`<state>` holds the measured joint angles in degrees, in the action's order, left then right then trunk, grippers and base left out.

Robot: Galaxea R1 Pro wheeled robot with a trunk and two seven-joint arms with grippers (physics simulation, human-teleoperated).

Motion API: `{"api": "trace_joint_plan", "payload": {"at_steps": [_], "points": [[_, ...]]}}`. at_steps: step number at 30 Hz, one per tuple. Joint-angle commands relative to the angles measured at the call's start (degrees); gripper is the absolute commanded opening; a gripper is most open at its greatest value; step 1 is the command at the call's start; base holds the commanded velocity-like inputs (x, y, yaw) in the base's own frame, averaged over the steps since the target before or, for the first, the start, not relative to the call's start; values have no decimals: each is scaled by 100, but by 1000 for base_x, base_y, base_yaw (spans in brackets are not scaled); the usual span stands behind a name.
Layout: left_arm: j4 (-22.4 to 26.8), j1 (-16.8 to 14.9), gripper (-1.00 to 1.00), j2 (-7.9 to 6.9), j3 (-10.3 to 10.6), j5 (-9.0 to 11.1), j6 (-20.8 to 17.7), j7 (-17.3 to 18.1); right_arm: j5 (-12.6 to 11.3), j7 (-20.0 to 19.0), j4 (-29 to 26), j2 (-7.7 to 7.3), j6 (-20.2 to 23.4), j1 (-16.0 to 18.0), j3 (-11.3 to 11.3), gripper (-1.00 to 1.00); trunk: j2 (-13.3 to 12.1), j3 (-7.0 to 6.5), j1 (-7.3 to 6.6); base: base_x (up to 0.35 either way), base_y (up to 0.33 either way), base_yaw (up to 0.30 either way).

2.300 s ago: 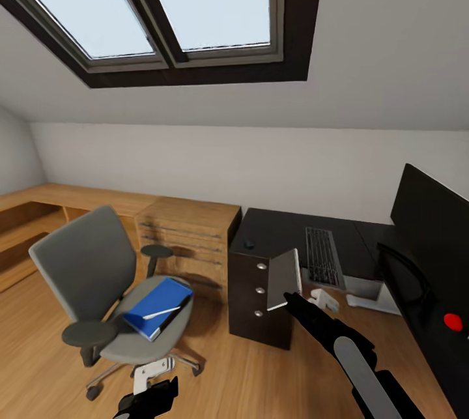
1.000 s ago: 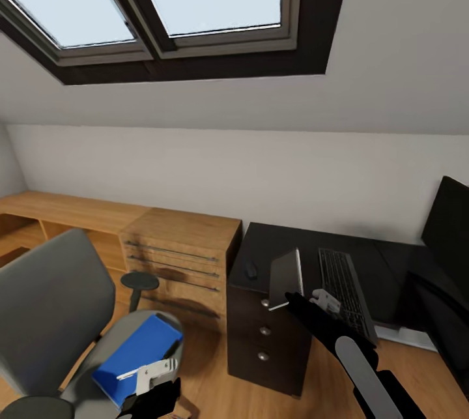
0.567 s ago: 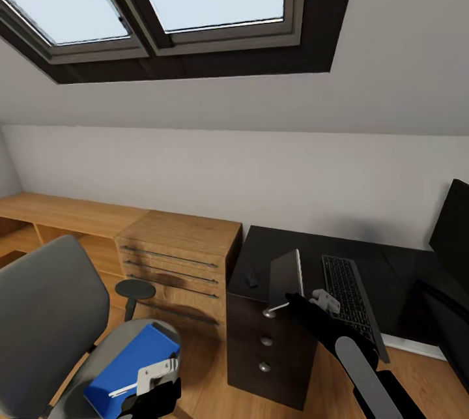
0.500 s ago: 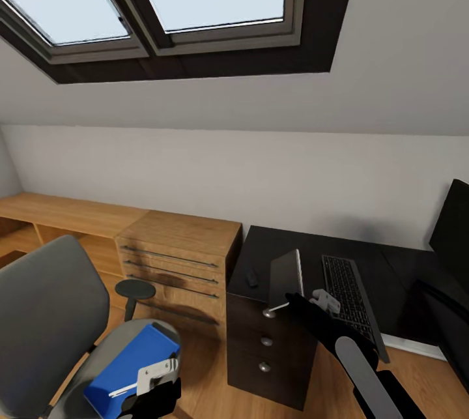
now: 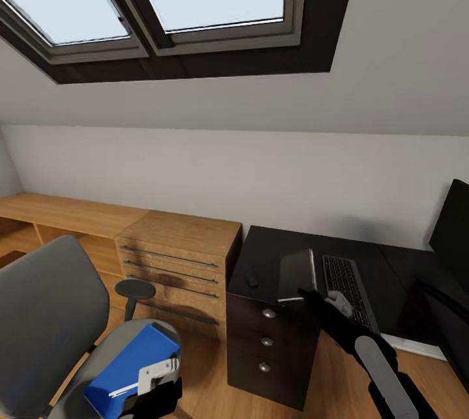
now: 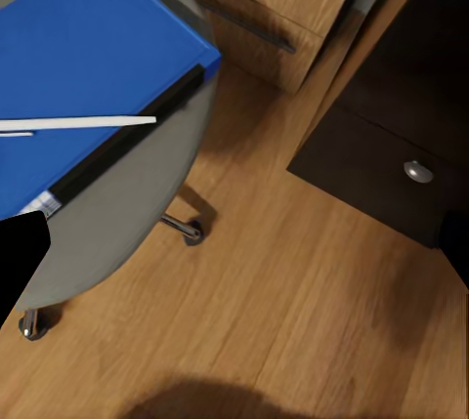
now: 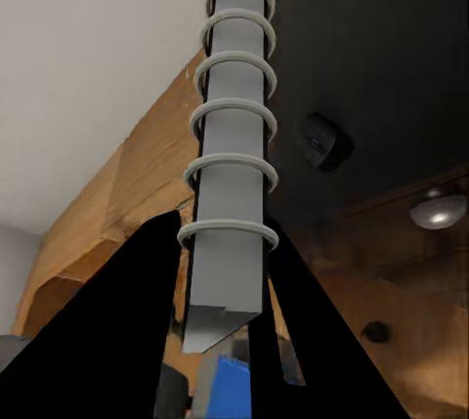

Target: In the bedroom, organize the workspace by keeping the computer under the desk, ensuring the monitor is on the desk, placing the keyboard on the desk next to the monitor, placing the mouse on the desk next to the keyboard, moving the folder from the swivel chair onto the desk next to the mouse, stacking the notebook on top of the folder with the pen on top of the notebook, and positioning the swivel chair next to the desk.

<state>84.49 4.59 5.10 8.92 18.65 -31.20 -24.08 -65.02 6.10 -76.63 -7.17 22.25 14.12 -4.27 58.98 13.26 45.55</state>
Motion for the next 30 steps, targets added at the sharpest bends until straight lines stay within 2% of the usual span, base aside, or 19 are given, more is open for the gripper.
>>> {"api": "trace_joint_plan", "payload": {"at_steps": [1,2,6,11,17,19,22,23,27,30], "points": [[12,-2,100,0,17,60,-12,-52,-98,-147,65,-7,6,3,28,-100,5,7,1,0,0,0],[20,-2,100,0,36,61,-14,-51,-155,-517,197,-9,6,3,90,-100,5,7,1,0,0,0],[77,-2,100,4,62,66,-22,-52,-230,-1416,458,-9,7,3,212,-100,5,7,1,0,0,0],[246,-2,100,7,61,73,-32,-54,-253,-1956,560,-1,9,3,252,-100,5,7,1,0,0,0],[316,-2,100,8,65,77,-35,-57,-269,-2021,583,24,27,13,278,-100,5,7,1,0,0,0],[334,-2,100,8,64,81,-35,-55,-271,-1978,585,83,-16,35,286,-100,5,7,1,0,0,0],[381,-2,100,8,60,84,-40,-54,-273,-1895,594,271,-112,126,321,-100,45,25,23,0,0,0],[404,-2,100,8,56,87,-42,-53,-277,-1848,623,382,-181,188,386,-100,85,43,45,0,0,0],[435,-2,100,8,50,146,-43,-58,-288,-1747,845,671,-363,304,701,-100,246,114,133,0,0,0],[441,-2,100,8,49,173,-44,-60,-290,-1724,958,831,-413,330,800,-100,366,168,199,0,0,0]]}}
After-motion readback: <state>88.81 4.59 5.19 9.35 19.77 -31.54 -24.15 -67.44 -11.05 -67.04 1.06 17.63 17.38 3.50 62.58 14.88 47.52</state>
